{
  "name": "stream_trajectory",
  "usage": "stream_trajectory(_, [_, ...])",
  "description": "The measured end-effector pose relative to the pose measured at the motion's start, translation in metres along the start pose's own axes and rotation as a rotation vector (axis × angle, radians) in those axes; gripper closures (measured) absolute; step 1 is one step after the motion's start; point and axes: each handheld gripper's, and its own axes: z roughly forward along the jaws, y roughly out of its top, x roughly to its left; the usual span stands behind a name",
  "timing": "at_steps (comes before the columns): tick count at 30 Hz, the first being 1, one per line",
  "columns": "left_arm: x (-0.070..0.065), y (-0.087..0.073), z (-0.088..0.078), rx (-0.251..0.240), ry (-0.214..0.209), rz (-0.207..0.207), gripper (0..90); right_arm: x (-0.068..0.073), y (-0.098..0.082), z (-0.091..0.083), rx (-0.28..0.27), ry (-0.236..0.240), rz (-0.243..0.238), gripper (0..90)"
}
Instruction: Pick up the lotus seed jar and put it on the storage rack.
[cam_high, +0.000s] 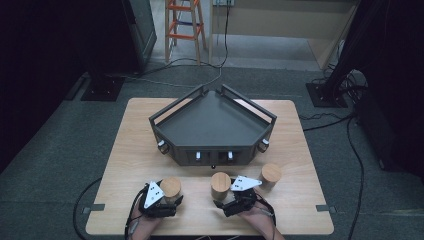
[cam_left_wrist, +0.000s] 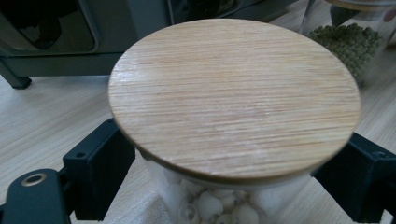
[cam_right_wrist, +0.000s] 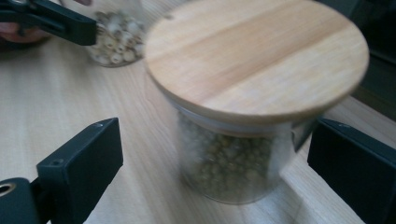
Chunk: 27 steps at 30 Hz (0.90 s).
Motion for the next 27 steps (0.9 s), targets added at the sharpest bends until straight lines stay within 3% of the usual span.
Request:
stream_trajectory(3, [-0.001, 0.001, 0.0, 0.003, 0.0, 0.014, 11.4, -0.002, -0.002, 0.001, -0.005, -0.003, 0.014, 4.5])
stream_trajectory(13, [0.001, 0.001, 0.001, 0.003, -0.008, -0.003, 11.4, -0.008, -0.009, -0.001, -0.027, -0.033, 0.071, 5.7])
stream_trajectory(20, [0.001, 0.001, 0.001, 0.002, -0.011, 0.011, 11.4, 0.0, -0.02, -0.005, -0.092, -0.062, 0.038, 6.2])
stream_trajectory(27, [-0.004, 0.004, 0.003, 0.021, 0.0, 0.041, 11.4, 0.004, -0.018, -0.004, -0.084, -0.074, 0.011, 6.1])
